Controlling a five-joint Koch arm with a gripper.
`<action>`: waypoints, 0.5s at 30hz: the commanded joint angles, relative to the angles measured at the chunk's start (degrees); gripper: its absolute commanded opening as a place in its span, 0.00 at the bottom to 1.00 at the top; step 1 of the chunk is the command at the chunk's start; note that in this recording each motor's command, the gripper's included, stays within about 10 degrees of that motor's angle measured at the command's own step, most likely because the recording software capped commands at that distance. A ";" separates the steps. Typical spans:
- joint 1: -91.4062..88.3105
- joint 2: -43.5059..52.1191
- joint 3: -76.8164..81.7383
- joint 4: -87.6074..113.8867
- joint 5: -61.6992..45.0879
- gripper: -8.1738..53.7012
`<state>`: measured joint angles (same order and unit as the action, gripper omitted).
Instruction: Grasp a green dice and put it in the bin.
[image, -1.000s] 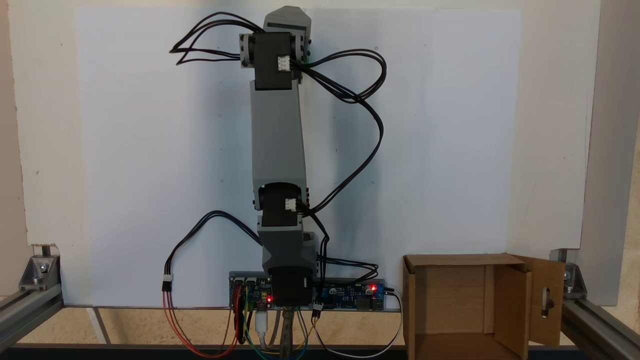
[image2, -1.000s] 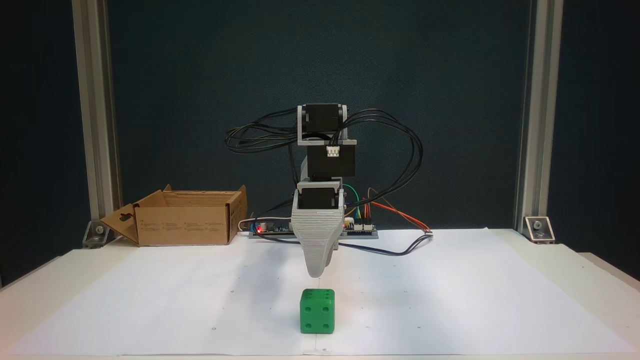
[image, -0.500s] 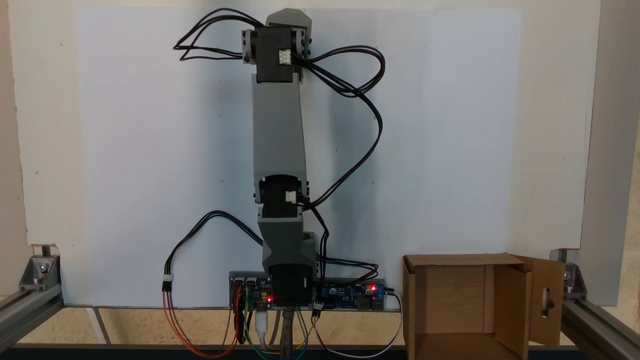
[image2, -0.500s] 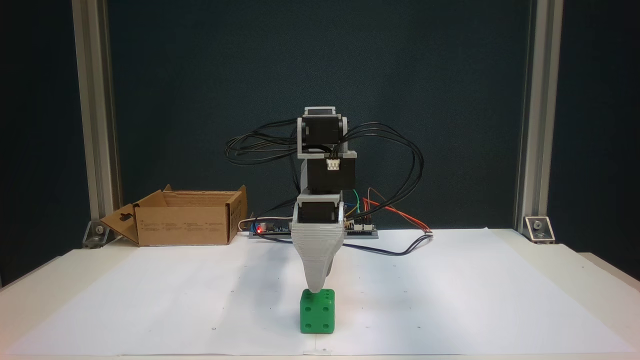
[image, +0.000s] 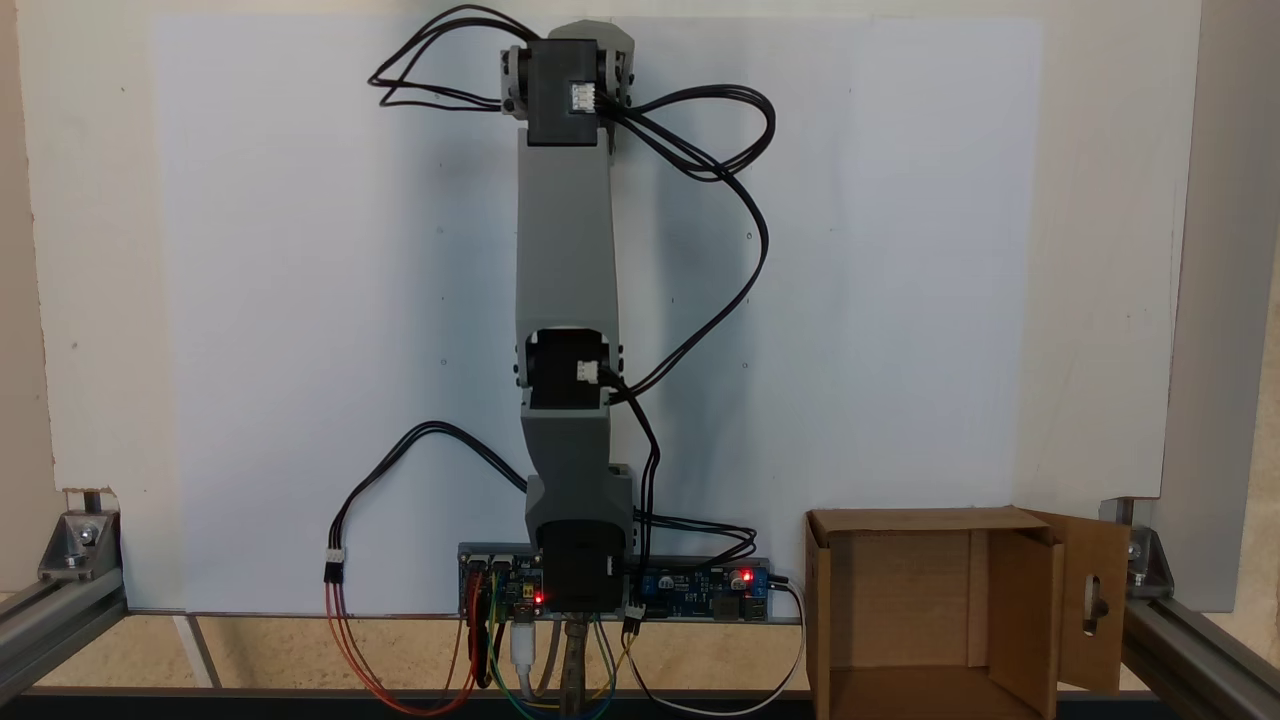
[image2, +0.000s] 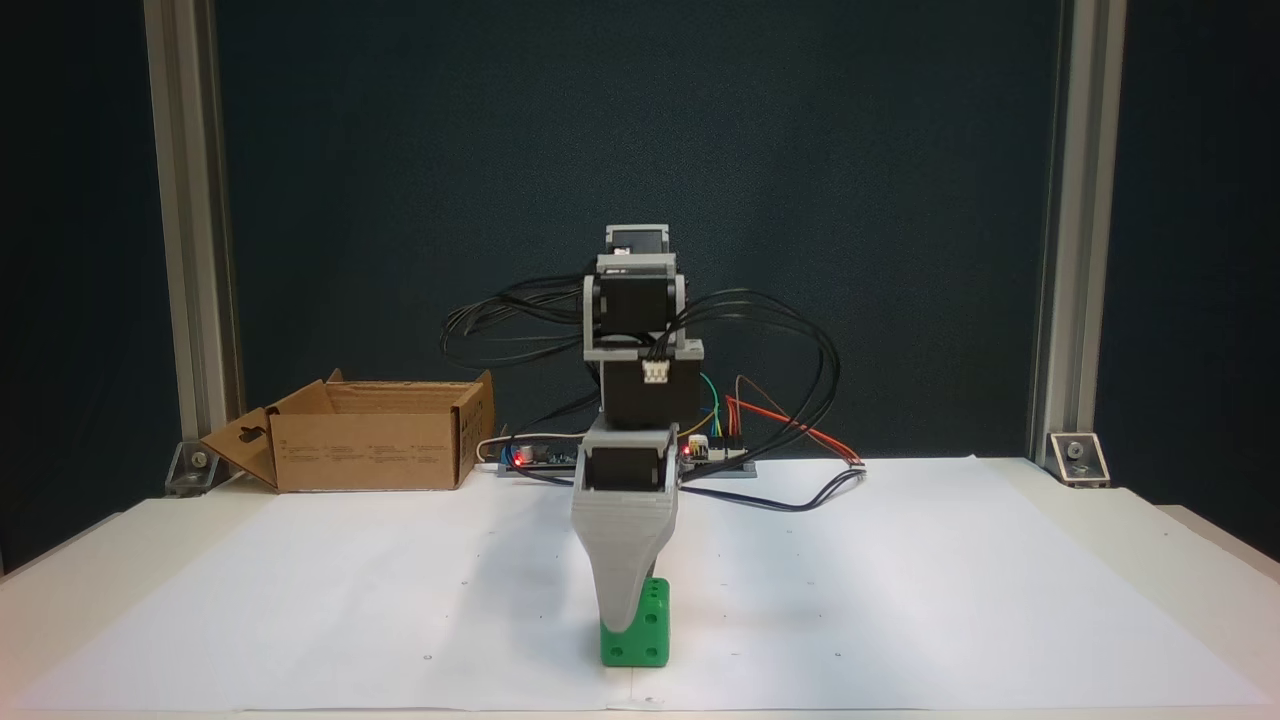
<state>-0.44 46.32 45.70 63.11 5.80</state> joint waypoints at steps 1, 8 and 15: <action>0.70 0.09 -3.16 -0.09 2.29 0.83; 0.97 -1.14 -3.16 -0.18 2.29 0.82; 0.79 -2.64 -2.99 -1.05 2.29 0.80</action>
<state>0.00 42.80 45.70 62.84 5.80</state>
